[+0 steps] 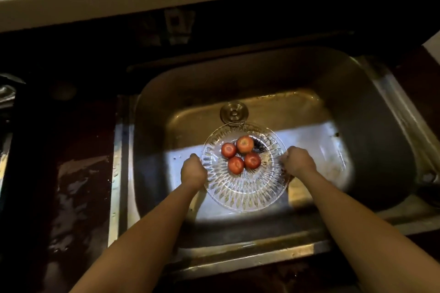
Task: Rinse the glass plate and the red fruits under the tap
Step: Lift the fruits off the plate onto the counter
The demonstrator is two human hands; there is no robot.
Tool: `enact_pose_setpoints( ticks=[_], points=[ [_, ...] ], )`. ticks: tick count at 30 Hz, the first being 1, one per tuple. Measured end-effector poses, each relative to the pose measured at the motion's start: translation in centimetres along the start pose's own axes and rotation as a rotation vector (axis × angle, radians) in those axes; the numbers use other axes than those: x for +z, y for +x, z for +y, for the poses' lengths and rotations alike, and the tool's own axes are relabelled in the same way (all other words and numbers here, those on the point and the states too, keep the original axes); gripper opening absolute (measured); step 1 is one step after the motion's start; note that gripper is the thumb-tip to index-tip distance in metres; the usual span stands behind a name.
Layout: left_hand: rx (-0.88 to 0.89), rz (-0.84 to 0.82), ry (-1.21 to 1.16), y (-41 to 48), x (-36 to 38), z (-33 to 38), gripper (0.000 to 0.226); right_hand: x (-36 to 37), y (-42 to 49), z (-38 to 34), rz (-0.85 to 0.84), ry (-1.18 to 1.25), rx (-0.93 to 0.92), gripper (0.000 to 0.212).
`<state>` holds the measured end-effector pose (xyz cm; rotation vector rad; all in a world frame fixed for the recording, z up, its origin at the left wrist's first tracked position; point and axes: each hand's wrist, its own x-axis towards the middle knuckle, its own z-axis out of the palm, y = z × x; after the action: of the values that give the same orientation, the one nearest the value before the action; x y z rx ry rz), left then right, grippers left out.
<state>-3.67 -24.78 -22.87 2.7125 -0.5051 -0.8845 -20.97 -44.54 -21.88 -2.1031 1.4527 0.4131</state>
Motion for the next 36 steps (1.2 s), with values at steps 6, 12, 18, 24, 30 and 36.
enact_pose_setpoints(
  ticks=[6,12,18,24,30,36],
  points=[
    [0.023,0.018,0.024,-0.9,-0.2,0.4,0.033,0.3,0.2,-0.3,-0.039,-0.071,0.026,0.03],
    [0.259,0.051,-0.072,-3.7,1.2,2.3,0.057,-0.4,-1.1,-2.0,0.13,-0.22,-0.218,0.034],
    [0.252,-0.028,-0.137,-4.3,3.0,5.0,0.081,1.0,-2.7,-3.9,-0.163,-0.072,-0.506,0.058],
    [0.259,0.025,-0.147,-4.0,3.6,5.2,0.071,2.4,-2.8,-4.7,-0.091,-0.017,-0.424,0.046],
    [0.243,-0.002,-0.215,-4.0,2.0,4.7,0.064,1.4,-3.4,-5.3,-0.097,0.045,-0.486,0.051],
    [0.261,0.116,-0.35,-5.0,-4.1,3.2,0.047,-1.9,-5.5,-9.6,-0.057,0.173,-0.62,0.05]
  ],
)
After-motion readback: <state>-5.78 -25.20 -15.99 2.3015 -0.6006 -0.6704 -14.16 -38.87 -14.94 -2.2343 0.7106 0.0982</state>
